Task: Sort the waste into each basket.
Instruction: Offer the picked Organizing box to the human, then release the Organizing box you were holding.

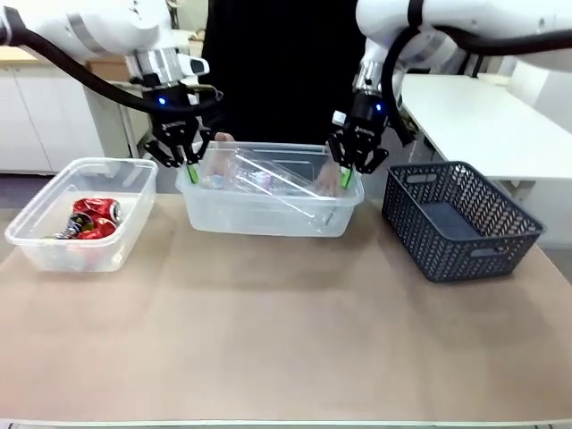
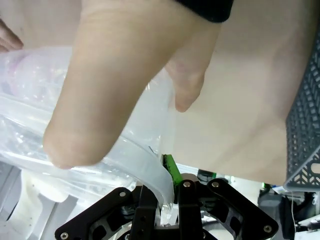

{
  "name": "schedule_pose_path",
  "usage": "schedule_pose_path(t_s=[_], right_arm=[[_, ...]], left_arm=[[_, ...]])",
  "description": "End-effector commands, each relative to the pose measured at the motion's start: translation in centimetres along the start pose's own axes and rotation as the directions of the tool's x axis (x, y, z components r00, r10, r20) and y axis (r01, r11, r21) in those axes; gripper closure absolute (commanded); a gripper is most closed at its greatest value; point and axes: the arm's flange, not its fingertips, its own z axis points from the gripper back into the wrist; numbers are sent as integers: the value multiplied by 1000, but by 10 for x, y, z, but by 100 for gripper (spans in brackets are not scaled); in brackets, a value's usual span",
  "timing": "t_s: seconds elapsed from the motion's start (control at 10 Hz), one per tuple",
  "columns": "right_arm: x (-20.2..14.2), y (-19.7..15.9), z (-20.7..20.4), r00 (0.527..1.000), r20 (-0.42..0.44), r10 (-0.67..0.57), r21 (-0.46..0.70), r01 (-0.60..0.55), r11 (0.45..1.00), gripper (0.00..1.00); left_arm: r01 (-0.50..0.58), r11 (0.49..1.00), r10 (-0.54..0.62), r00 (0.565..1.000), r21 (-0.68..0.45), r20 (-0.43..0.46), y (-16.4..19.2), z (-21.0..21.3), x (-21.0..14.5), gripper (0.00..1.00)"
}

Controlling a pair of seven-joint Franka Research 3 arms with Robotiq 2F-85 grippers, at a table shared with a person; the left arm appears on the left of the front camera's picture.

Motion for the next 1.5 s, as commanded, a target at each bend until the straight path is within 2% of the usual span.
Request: schedule_pose_path(t_s=[0.0, 0.1, 0.9, 1.0, 1.1, 1.2, 1.3, 1.4], right_arm=[[-2, 30, -9, 998, -65, 25, 82, -19, 996, 95], [0, 0, 0, 1000, 0, 0, 0, 0, 1000, 95], [2, -4, -1, 1000, -8, -12, -11, 12, 1000, 95], [-9, -9, 4, 997, 79, 12, 57, -16, 998, 39], [-20, -12, 7, 987, 161, 9, 93, -24, 995, 40], [-34, -16, 11, 974, 227, 16, 113, -42, 993, 0], [-49, -22, 16, 958, 286, 22, 138, -64, 988, 35], [-66, -30, 22, 937, 348, 28, 166, -91, 982, 0]], left_arm=[[-49, 992, 46, 999, -113, -27, -27, -7, -1, 96], [0, 1000, 0, 1000, 0, 0, 0, 0, 0, 96], [0, 1000, 0, 1000, 0, 0, 0, 0, 0, 96], [5, 1000, -5, 1000, 8, -14, -1, -4, 1, 46], [4, 1000, -4, 1000, 24, 7, 0, 2, -4, 38], [6, 1000, -7, 999, 25, 34, 1, 9, -14, 0], [8, 1000, -9, 997, 16, 74, 3, 18, -25, 0], [14, 1000, -14, 993, -4, 117, 8, 28, -38, 0]])
